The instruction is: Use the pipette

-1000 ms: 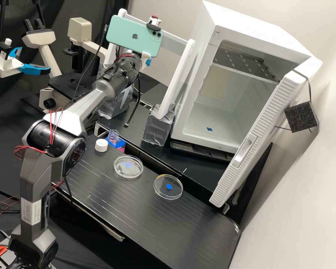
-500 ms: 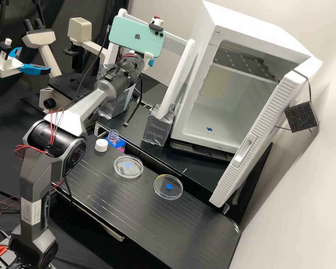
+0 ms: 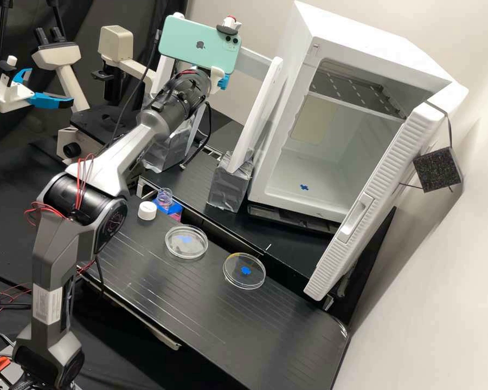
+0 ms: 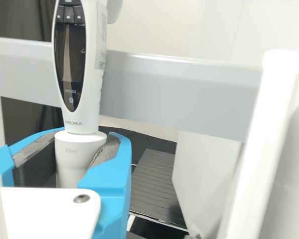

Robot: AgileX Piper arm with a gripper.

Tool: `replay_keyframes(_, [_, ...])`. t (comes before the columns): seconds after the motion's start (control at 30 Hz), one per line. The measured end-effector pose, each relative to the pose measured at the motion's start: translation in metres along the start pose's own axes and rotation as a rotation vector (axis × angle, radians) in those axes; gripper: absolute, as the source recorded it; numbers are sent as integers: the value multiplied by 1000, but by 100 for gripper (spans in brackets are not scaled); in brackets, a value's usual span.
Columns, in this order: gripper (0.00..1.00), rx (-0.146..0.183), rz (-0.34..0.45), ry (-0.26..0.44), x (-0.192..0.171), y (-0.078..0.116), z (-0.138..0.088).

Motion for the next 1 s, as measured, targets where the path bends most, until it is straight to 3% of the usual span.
replay_keyframes(0.3, [0, 15, -55, -21, 5, -17, 9])
replay_keyframes(0.43, [0, 38, -68, -20, 7, -20, 12])
replay_keyframes(1.0, [0, 36, -64, -11, 8, -21, 12])
